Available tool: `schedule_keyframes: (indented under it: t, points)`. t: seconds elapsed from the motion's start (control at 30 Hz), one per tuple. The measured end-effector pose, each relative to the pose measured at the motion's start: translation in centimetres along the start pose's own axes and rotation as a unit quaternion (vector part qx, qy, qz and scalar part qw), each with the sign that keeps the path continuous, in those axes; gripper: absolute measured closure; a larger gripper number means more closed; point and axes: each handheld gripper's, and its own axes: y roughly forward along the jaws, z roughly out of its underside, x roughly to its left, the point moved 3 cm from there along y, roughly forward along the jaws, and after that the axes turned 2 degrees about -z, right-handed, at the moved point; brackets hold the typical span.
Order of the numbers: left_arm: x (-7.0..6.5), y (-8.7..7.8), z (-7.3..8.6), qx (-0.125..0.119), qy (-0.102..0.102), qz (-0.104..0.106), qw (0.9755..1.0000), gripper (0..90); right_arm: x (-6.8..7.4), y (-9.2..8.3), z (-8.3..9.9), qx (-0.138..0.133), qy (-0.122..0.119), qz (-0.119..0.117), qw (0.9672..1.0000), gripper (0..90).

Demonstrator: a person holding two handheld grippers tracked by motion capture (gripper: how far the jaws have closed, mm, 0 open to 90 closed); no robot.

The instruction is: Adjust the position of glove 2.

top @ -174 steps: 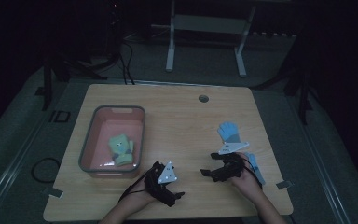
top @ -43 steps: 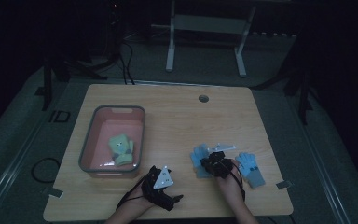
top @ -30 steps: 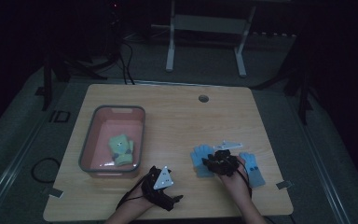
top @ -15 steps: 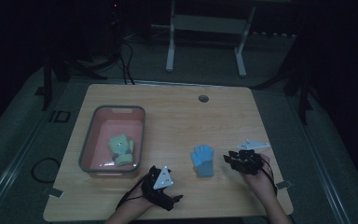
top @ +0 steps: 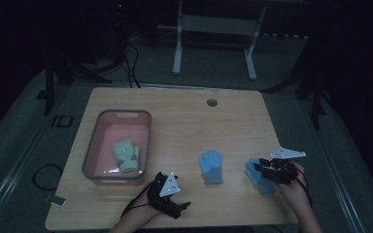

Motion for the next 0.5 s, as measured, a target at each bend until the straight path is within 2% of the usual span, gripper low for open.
schedule_keyframes:
  t: [0.2, 0.3, 0.37, 0.43, 0.5]
  points:
    - [0.0, 0.0, 0.0, 0.000, 0.001, 0.001, 1.0000, 4.5, -0.9, -0.4, 1.7, 0.009, 0.002, -0.006, 0.9999, 61.6]
    - [0.0, 0.0, 0.0, -0.001, -0.001, 0.001, 1.0000, 4.5, -1.0, -0.1, 2.5, 0.012, 0.008, -0.014, 0.9998, 61.7]
    - [0.1, 0.1, 0.0, -0.002, -0.002, 0.001, 1.0000, 4.5, -0.8, 0.5, 3.1, 0.015, 0.002, -0.024, 0.9996, 61.9]
    - [0.1, 0.1, 0.1, -0.002, -0.001, 0.002, 1.0000, 4.5, -0.9, 1.2, 3.6, 0.033, -0.007, -0.008, 0.9994, 61.7]
    - [0.0, 0.1, 0.1, 0.000, 0.001, 0.001, 1.0000, 4.5, -0.9, 1.4, 3.8, 0.027, -0.002, -0.012, 0.9996, 62.2]
